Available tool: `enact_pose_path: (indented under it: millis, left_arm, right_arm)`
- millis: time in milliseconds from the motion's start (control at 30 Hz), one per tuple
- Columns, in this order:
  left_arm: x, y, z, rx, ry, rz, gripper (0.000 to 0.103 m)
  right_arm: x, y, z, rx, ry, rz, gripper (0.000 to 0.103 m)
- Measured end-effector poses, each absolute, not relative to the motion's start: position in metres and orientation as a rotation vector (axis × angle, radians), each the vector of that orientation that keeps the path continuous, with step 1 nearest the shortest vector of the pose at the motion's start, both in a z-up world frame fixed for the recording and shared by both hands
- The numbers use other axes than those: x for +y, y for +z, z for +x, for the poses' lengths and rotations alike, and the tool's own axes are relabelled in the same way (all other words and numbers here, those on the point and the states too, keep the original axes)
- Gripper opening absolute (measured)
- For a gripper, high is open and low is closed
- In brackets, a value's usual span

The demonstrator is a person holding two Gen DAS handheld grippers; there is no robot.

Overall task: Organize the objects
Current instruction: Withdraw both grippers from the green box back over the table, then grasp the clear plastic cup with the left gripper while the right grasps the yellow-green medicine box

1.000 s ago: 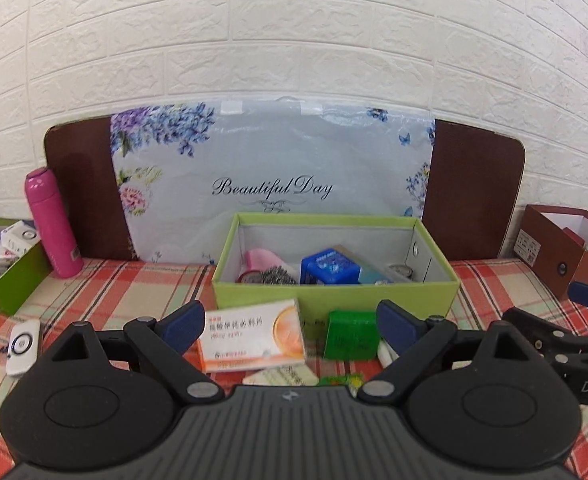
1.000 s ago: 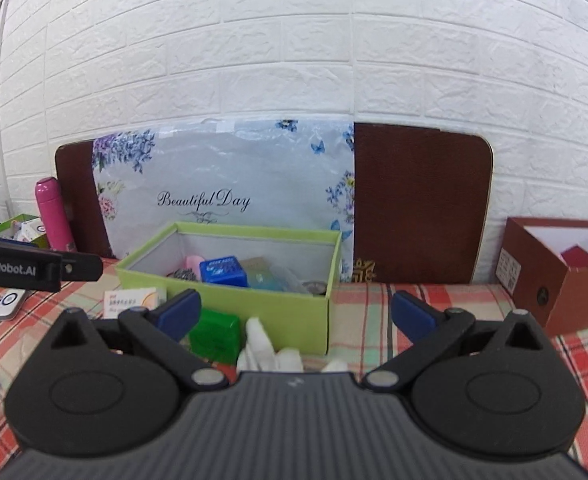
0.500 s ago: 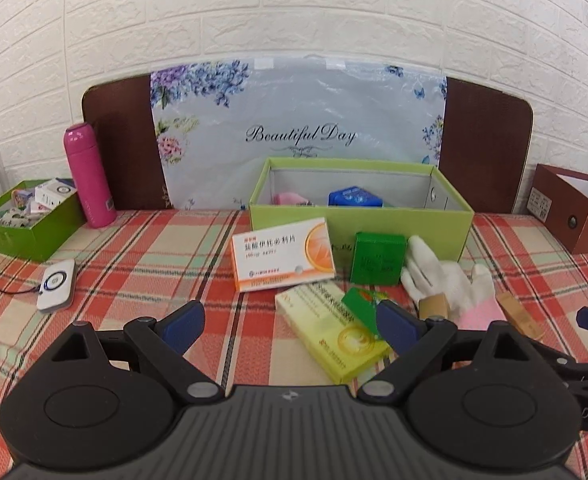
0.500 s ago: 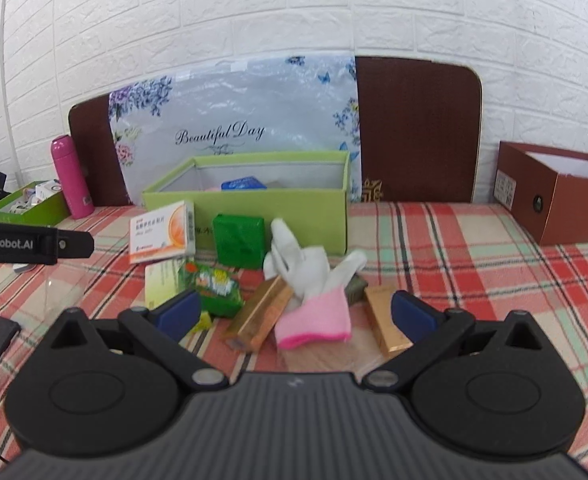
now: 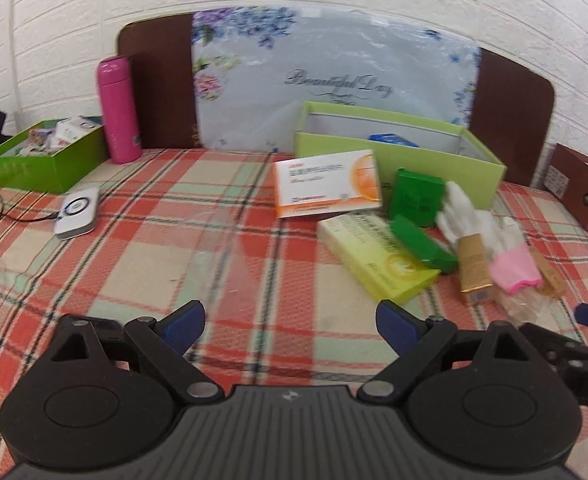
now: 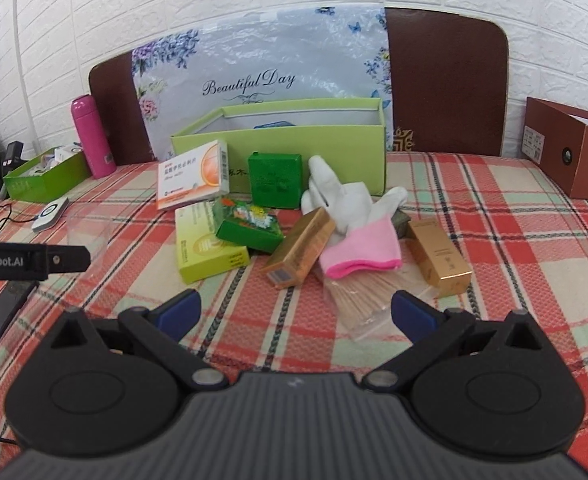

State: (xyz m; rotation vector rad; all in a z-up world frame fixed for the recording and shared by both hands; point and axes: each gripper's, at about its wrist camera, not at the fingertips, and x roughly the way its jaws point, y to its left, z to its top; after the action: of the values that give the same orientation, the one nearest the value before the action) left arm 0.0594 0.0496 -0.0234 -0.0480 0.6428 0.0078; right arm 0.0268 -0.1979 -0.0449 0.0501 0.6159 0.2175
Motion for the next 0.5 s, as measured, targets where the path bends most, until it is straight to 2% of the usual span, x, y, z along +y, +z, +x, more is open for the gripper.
enact_pose_path:
  millis: [500]
  left_arm:
    - [0.101,-0.041,0.13,0.691,0.098,-0.166,0.095]
  right_arm:
    - [-0.141,-0.054,0.054,0.641,0.413,-0.012,0.103]
